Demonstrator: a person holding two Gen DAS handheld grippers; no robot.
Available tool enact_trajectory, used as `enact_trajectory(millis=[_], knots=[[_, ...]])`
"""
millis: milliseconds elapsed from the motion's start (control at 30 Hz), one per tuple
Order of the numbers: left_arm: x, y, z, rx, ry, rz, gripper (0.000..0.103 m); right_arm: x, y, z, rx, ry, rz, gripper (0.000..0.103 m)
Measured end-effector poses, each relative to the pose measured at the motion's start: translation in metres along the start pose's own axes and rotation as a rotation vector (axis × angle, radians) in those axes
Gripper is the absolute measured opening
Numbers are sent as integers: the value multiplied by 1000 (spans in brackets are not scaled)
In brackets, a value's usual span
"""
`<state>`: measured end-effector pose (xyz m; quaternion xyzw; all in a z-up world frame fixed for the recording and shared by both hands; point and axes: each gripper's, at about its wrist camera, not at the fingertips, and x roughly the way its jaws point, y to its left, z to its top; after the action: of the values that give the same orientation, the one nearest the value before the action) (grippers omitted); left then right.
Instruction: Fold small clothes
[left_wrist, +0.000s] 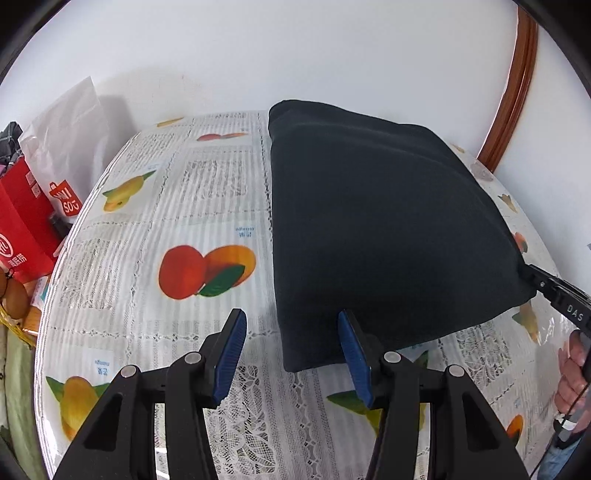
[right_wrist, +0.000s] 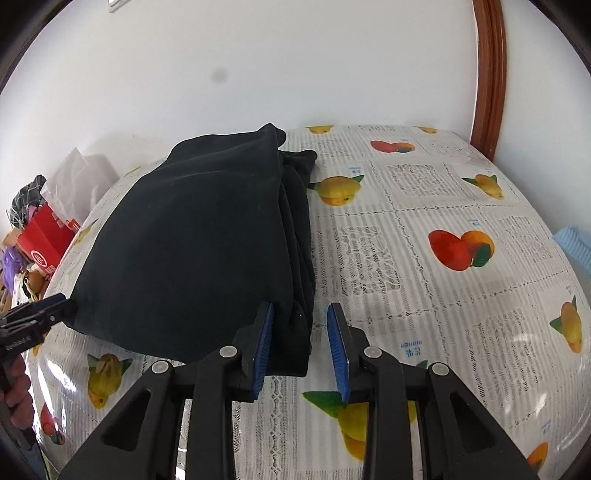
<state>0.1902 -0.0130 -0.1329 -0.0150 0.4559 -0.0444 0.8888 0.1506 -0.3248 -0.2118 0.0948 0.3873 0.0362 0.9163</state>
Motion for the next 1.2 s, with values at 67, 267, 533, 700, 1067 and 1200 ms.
enact_trajectory(millis=[67, 267, 533, 700, 1067, 1200], knots=[[0, 0, -4, 0, -7, -3, 52, -1, 0, -1, 3, 3, 2, 29], [-1, 1, -10, 1, 2, -14, 53, -1, -1, -2, 0, 16, 6, 29], [-12, 8, -22, -30, 8, -29, 53, -11, 0, -4, 38, 41, -19, 29], [-38, 8, -25, -28, -20, -21, 61, -35, 5, -4, 54, 25, -52, 30], [-126, -18, -36, 2, -192, 73, 81, -124, 35, -11, -15, -51, -115, 51], [-158, -27, -48, 1, -239, 88, 83, -159, 43, -24, -35, -109, -153, 73]])
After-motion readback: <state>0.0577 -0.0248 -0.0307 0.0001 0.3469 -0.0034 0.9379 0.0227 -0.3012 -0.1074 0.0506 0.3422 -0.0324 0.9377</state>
